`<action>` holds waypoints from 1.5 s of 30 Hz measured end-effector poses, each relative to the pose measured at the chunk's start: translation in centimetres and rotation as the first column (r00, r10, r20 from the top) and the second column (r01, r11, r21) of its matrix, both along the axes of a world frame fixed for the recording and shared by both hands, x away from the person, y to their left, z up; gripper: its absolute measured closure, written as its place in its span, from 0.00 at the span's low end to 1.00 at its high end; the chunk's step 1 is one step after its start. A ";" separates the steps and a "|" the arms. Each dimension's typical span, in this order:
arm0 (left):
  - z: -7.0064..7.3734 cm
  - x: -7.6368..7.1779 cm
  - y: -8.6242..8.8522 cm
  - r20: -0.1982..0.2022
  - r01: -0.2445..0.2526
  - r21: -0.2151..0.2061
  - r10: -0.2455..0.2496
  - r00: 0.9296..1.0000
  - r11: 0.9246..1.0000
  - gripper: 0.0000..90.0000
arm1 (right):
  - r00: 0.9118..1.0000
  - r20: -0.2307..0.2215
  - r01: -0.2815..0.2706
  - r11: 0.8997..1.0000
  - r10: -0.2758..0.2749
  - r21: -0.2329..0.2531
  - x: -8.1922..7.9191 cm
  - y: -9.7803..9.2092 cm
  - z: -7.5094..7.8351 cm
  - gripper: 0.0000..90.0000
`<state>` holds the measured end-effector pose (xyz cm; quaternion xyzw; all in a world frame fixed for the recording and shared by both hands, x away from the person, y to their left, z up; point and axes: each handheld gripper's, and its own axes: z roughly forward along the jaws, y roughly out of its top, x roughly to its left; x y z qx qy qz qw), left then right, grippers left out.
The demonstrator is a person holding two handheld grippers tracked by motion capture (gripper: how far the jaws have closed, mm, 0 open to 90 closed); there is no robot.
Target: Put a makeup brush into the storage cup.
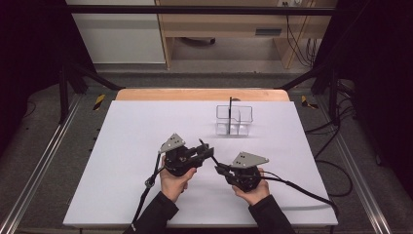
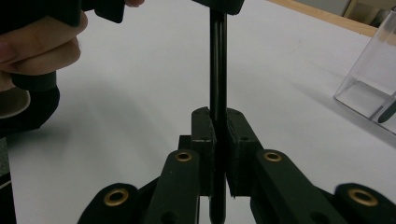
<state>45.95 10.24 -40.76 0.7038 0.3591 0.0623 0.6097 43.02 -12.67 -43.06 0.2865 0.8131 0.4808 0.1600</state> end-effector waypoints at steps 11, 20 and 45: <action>0.1 -0.3 -0.1 -0.001 0.000 -0.032 0.000 1.000 0.999 0.84 | 1.000 0.004 0.000 1.000 0.000 0.008 0.0 0.1 0.0 0.93; 0.3 -0.6 -0.3 0.010 0.017 -0.050 -0.016 1.000 0.999 0.88 | 1.000 0.009 -0.003 1.000 0.003 0.008 0.0 0.2 -0.1 0.93; 0.7 -1.4 -0.9 0.061 0.010 0.018 -0.011 0.998 1.000 0.92 | 0.999 0.043 0.027 0.999 -0.029 0.037 -0.2 0.4 0.4 0.52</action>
